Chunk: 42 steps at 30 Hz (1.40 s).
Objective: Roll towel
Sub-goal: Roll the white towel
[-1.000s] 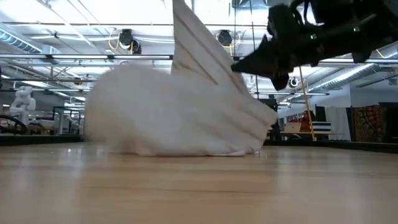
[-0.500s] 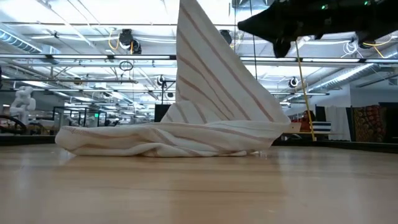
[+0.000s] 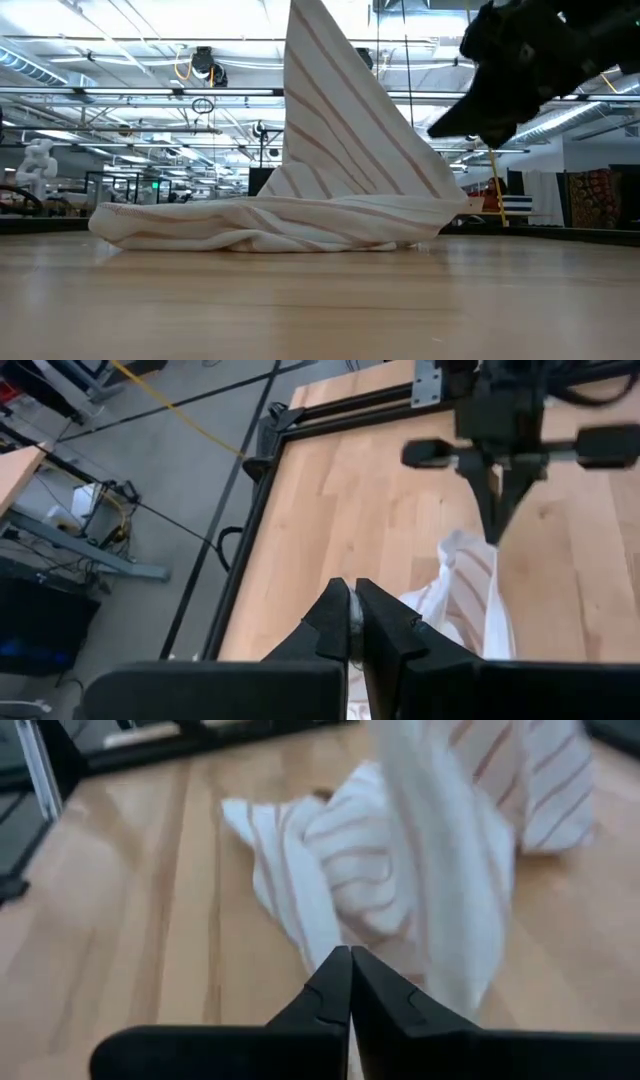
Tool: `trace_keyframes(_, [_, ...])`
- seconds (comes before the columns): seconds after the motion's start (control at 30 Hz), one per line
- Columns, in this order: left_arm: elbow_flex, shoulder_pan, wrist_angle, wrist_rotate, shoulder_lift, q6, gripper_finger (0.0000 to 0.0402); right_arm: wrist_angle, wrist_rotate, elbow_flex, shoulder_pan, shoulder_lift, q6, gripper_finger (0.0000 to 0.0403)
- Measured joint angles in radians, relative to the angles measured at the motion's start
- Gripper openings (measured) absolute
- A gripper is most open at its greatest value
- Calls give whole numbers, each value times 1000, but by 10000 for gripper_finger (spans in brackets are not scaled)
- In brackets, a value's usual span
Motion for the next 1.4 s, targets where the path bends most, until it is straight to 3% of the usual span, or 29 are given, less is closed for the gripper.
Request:
trace_keyframes(0.23, [-1,0,13,1,21,-1,12,107,49,0,-50,126,-8,12])
trace_keyframes(0.43, [-2,0,28,18,34,-1,12,135,39,0,-137,186,-26,97])
trace_keyframes(0.6, [-2,0,41,18,43,-1,13,276,-73,0,-173,289,-67,179])
trace_keyframes(0.7, [-2,0,41,18,43,-1,13,352,-100,0,-173,348,-76,197])
trace_keyframes(0.83, [-2,0,41,18,43,0,13,390,-131,0,-172,376,-54,157])
trace_keyframes(0.97, [-2,0,35,17,43,2,13,381,-141,0,-149,340,-79,47])
trace_keyframes(1.03, [-2,0,27,17,43,-1,13,367,-152,0,-139,303,-99,14])
trace_keyframes(1.4, [-48,-51,-30,8,42,-98,13,219,-156,0,-108,137,-107,1])
